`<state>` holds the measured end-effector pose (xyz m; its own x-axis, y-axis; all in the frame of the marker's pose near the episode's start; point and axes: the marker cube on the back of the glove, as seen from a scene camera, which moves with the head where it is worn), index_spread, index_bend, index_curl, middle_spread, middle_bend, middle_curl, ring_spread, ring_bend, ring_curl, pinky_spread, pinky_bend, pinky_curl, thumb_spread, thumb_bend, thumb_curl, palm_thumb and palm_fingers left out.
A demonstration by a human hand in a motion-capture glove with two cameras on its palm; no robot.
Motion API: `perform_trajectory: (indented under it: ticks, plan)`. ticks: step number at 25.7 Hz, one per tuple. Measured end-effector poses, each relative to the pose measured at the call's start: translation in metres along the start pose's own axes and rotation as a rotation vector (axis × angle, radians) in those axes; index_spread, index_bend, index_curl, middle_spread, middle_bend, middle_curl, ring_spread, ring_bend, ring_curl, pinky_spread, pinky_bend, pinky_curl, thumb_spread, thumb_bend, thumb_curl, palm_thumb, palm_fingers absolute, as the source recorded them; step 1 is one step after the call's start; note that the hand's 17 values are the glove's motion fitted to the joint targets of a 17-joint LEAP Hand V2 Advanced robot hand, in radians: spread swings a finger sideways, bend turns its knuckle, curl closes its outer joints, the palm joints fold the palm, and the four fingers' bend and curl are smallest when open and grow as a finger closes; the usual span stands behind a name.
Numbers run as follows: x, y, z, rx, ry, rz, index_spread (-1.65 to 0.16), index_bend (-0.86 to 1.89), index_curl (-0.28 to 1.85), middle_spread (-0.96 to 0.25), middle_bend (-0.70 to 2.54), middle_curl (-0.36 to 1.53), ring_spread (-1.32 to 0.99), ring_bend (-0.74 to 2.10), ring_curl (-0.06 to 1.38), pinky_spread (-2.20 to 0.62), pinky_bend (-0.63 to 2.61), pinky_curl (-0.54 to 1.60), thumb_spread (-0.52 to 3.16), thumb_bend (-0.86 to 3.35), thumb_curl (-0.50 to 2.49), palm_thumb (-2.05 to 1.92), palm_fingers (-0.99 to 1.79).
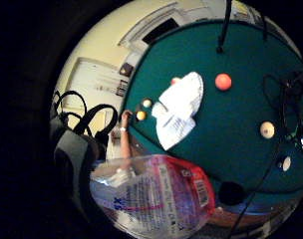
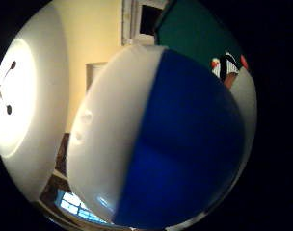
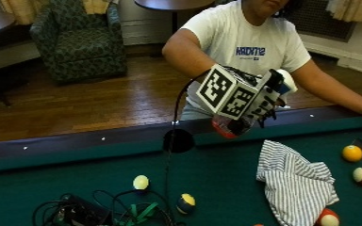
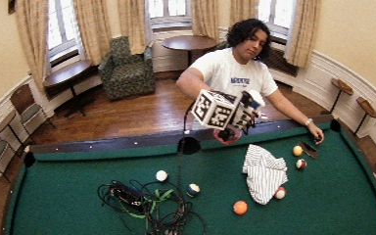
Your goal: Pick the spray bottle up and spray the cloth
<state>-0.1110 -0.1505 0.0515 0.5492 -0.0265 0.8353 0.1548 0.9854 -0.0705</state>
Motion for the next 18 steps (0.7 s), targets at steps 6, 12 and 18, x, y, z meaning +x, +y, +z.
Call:
perform_trajectory:
  ticks: [6, 12, 18]
  plan:
    - [0.024, -0.008, 0.039, -0.130, 0.143, 0.128, -0.27, 0.30, 0.55, -0.22, 0.60, 0.52, -0.19, 0.70, 0.46, -0.30, 0.43, 0.39, 0.30, -0.03, 0.75, 0.90, 1.38]
    - [0.058, -0.009, 0.074, -0.242, 0.293, 0.273, -0.27, 0.30, 0.56, -0.22, 0.60, 0.52, -0.19, 0.70, 0.46, -0.30, 0.43, 0.39, 0.30, -0.03, 0.76, 0.90, 1.38]
    - [0.090, -0.002, 0.099, -0.382, 0.423, 0.379, -0.27, 0.29, 0.56, -0.22, 0.59, 0.52, -0.19, 0.70, 0.46, -0.29, 0.43, 0.39, 0.29, -0.03, 0.77, 0.90, 1.38]
